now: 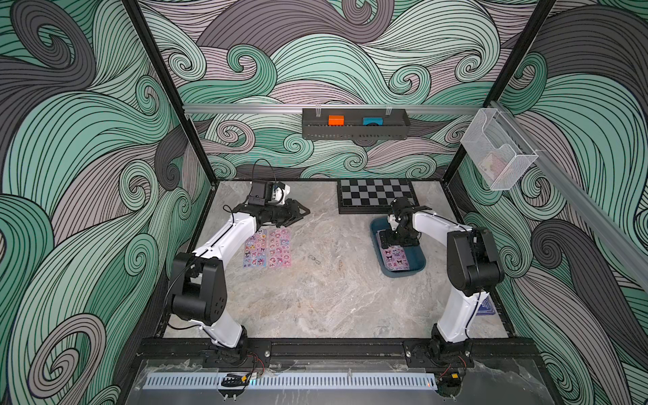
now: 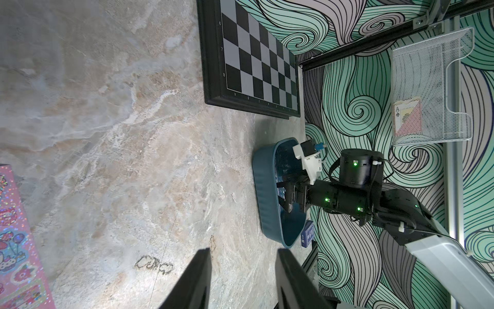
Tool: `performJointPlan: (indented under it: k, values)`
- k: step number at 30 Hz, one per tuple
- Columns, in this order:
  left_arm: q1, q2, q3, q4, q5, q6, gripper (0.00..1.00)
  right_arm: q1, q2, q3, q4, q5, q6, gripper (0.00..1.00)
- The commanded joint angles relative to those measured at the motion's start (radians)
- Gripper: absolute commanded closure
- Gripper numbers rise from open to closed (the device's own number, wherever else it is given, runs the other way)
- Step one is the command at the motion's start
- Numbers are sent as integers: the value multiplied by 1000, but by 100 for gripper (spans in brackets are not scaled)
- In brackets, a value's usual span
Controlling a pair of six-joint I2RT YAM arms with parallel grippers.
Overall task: Take the stickers out of the storage box
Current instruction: Pick up the sticker from the storage box.
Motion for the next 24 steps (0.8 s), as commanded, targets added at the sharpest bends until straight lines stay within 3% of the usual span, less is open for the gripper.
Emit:
performJointPlan:
  k: [1,17,24]
  values:
    - [-7,20,42,10,22,1,56,2,37,-5,-15,-18,8,8]
    - [-9,30,44,15,28,-4,56,-28,-98,-25,-15,-50,16,46]
    - [-17,36,49,16,33,-5,56,-43,-146,-29,-16,-87,22,57]
